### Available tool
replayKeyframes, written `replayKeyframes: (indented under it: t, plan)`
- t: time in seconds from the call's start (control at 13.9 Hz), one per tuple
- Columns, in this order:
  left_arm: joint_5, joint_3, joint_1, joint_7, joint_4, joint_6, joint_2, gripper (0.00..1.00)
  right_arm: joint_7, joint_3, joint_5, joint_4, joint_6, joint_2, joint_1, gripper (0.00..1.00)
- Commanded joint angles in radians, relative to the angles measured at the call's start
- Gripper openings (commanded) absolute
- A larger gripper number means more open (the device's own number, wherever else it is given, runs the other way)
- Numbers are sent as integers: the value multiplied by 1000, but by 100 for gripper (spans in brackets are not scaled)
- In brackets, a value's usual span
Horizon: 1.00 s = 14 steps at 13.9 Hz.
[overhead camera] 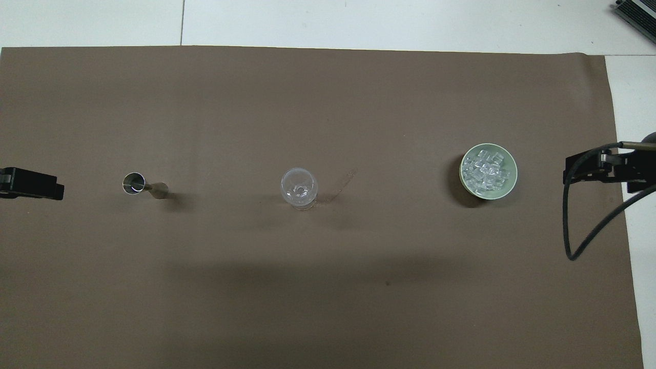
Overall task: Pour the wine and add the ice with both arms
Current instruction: 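Open the left gripper and move it toward the silver shot cup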
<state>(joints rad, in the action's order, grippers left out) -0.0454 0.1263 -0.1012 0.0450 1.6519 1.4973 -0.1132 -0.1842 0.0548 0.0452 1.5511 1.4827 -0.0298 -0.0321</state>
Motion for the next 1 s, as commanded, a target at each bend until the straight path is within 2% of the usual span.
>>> replayKeyframes:
  t: [0.0,0.22,0.43,0.93]
  plan:
    - [-17,-4,-23,-42,54,26,-17,100,20,8,-25,1,-10,-2,-20,100]
    - [-74,-4,-28,-270,80,61,16,100,20,8,-25,1,-10,-4,-20,100]
    - [-158,-4,-43,-419,86,84,46,100,20,8,-25,1,-10,-2,-20,100]
    - [-419,-4,-166,-637,80,122,164,100,20,8,-25,1,-10,-2,-20,100]
